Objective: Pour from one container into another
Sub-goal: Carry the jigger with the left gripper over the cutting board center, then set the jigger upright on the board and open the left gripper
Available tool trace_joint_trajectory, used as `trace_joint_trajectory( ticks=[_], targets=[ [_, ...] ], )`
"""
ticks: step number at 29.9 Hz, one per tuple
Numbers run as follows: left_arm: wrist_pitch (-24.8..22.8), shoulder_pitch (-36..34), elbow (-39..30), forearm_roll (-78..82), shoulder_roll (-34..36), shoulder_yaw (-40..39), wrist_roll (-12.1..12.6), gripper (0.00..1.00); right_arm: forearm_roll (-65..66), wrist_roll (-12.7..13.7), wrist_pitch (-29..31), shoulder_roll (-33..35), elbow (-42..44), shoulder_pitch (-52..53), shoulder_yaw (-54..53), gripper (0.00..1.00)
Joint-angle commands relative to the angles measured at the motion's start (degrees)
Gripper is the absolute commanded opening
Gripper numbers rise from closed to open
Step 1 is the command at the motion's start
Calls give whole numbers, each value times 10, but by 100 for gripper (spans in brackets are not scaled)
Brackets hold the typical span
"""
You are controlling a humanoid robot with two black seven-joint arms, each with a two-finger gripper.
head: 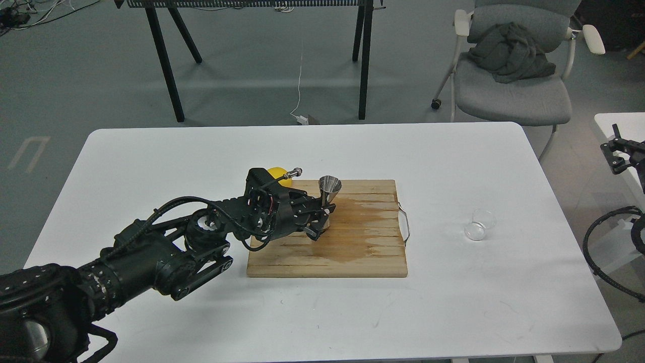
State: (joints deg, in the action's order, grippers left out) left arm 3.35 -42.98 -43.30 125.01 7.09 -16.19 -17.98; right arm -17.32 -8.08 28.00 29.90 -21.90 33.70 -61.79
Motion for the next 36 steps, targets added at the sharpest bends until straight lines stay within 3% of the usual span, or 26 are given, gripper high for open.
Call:
trace_joint_trajectory(
  ticks=[1,10,29,36],
  targets=[
    [0,2,1,0,-1,0,1,13,0,0,0,-1,0,0,0,100],
    [1,2,1,0,-9,0,1,21,0,0,0,-1,-1,0,0,100],
    [2,5,1,0,-22,0,1,27,0,0,0,-1,-1,0,1,100],
    [2,7,1,0,-22,0,1,41,0,1,0,-1,-1,0,1,100]
  ],
)
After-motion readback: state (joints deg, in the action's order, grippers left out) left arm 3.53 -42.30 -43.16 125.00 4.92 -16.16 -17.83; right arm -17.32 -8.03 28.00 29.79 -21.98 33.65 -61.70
